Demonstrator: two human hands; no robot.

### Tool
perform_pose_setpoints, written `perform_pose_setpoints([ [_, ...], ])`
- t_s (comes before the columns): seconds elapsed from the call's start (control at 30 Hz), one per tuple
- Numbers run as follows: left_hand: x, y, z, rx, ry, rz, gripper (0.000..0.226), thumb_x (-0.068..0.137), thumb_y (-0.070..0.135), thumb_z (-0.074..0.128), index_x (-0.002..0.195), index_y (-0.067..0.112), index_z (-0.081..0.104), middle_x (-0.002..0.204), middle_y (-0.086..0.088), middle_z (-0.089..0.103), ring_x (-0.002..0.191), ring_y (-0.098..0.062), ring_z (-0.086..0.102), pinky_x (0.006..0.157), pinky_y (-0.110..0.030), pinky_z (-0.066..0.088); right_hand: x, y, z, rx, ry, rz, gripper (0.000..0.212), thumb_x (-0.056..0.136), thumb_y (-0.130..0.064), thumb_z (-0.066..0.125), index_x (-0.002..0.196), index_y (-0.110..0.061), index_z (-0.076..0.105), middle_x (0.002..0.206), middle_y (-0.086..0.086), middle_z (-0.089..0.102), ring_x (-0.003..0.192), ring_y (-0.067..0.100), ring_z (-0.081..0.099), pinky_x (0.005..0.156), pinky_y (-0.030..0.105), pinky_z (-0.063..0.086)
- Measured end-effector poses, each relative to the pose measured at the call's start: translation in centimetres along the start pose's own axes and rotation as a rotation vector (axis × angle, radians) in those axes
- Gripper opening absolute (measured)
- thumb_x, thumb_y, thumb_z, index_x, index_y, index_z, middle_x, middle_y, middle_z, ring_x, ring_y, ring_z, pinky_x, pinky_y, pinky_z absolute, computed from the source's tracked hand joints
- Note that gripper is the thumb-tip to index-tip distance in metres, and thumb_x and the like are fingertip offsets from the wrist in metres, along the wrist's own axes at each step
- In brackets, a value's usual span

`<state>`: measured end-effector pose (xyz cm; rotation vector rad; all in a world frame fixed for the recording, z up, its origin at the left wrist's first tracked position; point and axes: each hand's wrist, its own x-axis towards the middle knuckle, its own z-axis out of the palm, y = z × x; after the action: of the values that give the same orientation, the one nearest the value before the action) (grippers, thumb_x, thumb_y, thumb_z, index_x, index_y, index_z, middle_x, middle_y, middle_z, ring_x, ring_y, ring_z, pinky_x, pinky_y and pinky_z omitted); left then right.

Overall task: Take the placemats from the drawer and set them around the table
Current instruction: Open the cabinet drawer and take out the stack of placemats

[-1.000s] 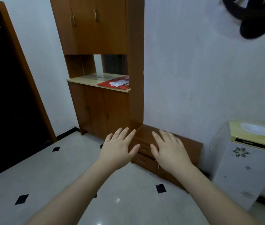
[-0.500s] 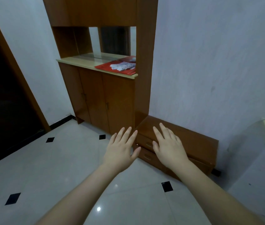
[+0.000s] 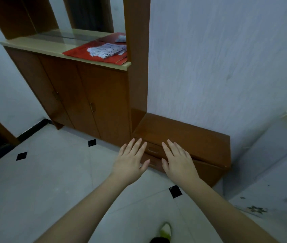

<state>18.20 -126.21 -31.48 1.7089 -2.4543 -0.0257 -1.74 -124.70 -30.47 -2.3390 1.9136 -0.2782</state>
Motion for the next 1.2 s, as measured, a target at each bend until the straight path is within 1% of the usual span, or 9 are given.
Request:
perform_pose_setpoints([
  [0.2, 9.1, -2.2, 6.0, 0.003, -0.099, 0.061, 0.067, 0.100, 0.057, 0.023, 0.157, 0.024, 0.013, 0.165, 0.002, 0.014, 0.152, -0.018, 0.006, 0.120, -0.036, 0.000, 8.3, 4.8, 5.7, 0.052, -0.064, 0.040, 0.060, 0.102, -0.039, 0.037, 0.156, -0.022, 0.016, 0.163, -0.001, 0.015, 0.150, 0.019, 0.013, 0.120, 0.039, 0.013],
  [0.33, 14.9, -3.6, 8.9, 0.045, -0.165, 0.054, 0.065, 0.096, 0.055, 0.030, 0.150, 0.019, 0.041, 0.154, -0.001, 0.043, 0.143, -0.023, 0.037, 0.114, -0.040, 0.025, 13.8, 7.6, 9.3, 0.109, -0.160, 0.079, 0.060, 0.102, -0.035, 0.038, 0.156, -0.019, 0.018, 0.162, -0.001, 0.017, 0.149, 0.019, 0.016, 0.119, 0.039, 0.014],
  [0.43, 19.2, -4.8, 10.9, 0.041, -0.187, 0.073, 0.063, 0.095, 0.052, 0.035, 0.146, 0.017, 0.047, 0.149, -0.004, 0.049, 0.139, -0.025, 0.044, 0.111, -0.043, 0.034, 17.6, 9.5, 11.7, 0.118, -0.206, 0.059, 0.059, 0.101, -0.033, 0.039, 0.155, -0.016, 0.022, 0.161, 0.001, 0.021, 0.148, 0.021, 0.021, 0.118, 0.040, 0.018],
  [0.67, 25.2, -7.6, 15.4, 0.057, -0.300, 0.111, 0.068, 0.095, 0.053, 0.033, 0.153, 0.017, 0.032, 0.156, -0.002, 0.039, 0.144, -0.023, 0.035, 0.114, -0.043, 0.029, 23.1, 12.1, 15.7, 0.141, -0.382, 0.124, 0.062, 0.103, -0.035, 0.033, 0.157, -0.018, 0.006, 0.164, -0.002, 0.005, 0.150, 0.017, 0.005, 0.120, 0.039, 0.009],
  [0.8, 28.0, -10.1, 17.7, 0.038, -0.358, 0.137, 0.071, 0.095, 0.052, 0.032, 0.156, 0.016, 0.023, 0.160, -0.003, 0.030, 0.148, -0.024, 0.027, 0.117, -0.044, 0.025, 23.9, 12.4, 18.5, 0.167, -0.452, 0.173, 0.064, 0.103, -0.035, 0.033, 0.157, -0.017, 0.004, 0.164, -0.001, 0.002, 0.151, 0.018, 0.003, 0.120, 0.038, 0.007],
  [0.87, 29.4, -11.5, 19.1, 0.029, -0.383, 0.180, 0.070, 0.095, 0.051, 0.032, 0.155, 0.015, 0.026, 0.159, -0.004, 0.032, 0.147, -0.025, 0.029, 0.116, -0.044, 0.026, 24.3, 12.2, 20.3, 0.191, -0.441, 0.215, 0.064, 0.102, -0.033, 0.034, 0.157, -0.014, 0.008, 0.164, 0.001, 0.008, 0.150, 0.019, 0.008, 0.120, 0.039, 0.010],
  [1.0, 32.3, -14.9, 23.2, 0.039, -0.394, 0.310, 0.069, 0.095, 0.050, 0.035, 0.154, 0.015, 0.030, 0.159, -0.006, 0.033, 0.146, -0.026, 0.030, 0.116, -0.042, 0.019, 26.7, 10.4, 24.2, 0.138, -0.336, 0.290, 0.062, 0.092, -0.035, 0.032, 0.147, -0.007, 0.040, 0.151, 0.008, 0.042, 0.138, 0.026, 0.042, 0.111, 0.043, 0.031],
  [1.13, 34.4, -17.6, 26.6, -0.003, -0.422, 0.366, 0.068, 0.095, 0.050, 0.032, 0.154, 0.016, 0.029, 0.160, -0.005, 0.030, 0.148, -0.026, 0.028, 0.118, -0.044, 0.021, 29.7, 7.9, 27.8, 0.165, -0.251, 0.401, 0.063, 0.090, -0.025, 0.059, 0.147, -0.008, 0.040, 0.151, 0.008, 0.042, 0.140, 0.025, 0.039, 0.112, 0.040, 0.025],
  [1.2, 35.1, -18.7, 28.0, -0.013, -0.426, 0.393, 0.068, 0.095, 0.049, 0.032, 0.154, 0.015, 0.031, 0.159, -0.005, 0.032, 0.147, -0.026, 0.029, 0.118, -0.046, 0.024, 31.1, 7.3, 29.3, 0.174, -0.240, 0.459, 0.063, 0.090, -0.025, 0.059, 0.148, -0.008, 0.039, 0.153, 0.008, 0.040, 0.142, 0.025, 0.036, 0.113, 0.040, 0.026],
])
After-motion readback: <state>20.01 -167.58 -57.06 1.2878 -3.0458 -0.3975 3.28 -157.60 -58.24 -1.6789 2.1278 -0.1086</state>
